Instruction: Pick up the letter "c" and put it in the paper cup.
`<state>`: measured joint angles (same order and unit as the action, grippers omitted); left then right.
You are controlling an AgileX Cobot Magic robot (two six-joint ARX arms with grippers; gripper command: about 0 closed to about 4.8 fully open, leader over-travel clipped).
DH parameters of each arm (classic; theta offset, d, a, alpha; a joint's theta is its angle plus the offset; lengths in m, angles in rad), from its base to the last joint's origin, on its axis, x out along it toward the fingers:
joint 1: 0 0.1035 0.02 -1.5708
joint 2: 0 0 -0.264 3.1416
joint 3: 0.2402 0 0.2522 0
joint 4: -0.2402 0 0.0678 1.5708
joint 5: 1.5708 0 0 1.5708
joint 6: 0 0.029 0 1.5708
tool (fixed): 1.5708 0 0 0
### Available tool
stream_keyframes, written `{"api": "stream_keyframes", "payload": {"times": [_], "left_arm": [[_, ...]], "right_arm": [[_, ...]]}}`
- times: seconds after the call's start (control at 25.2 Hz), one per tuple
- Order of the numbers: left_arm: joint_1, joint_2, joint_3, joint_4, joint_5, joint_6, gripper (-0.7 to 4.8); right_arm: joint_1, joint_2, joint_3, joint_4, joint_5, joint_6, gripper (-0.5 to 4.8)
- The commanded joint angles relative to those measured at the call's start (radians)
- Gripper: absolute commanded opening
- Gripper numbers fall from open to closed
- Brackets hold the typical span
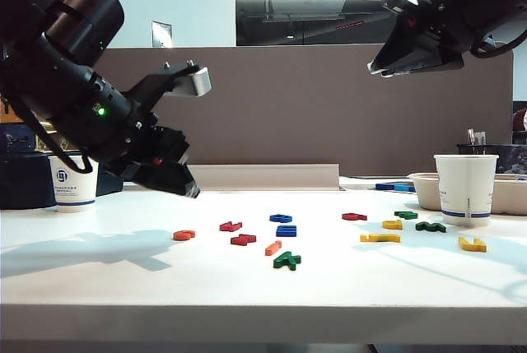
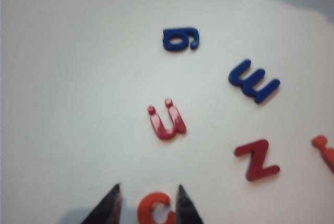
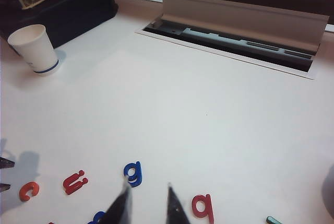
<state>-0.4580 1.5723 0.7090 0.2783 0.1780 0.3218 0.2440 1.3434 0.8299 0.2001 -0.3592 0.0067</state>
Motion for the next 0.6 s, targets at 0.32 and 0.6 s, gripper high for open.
{"api": "stream_keyframes", "payload": {"times": [0.32, 0.6], "left_arm": [[0.0, 0.022, 0.006, -0.001, -0.005, 0.0, 1.62], [0.002, 0.058, 0.009, -0.001, -0.027, 0.0, 1.62]], "right_arm": [[0.002, 0.016, 0.005, -0.01, 0.002, -0.008, 0.86], [0.002, 0.016, 0.004, -0.025, 0.001, -0.008, 0.86]]}}
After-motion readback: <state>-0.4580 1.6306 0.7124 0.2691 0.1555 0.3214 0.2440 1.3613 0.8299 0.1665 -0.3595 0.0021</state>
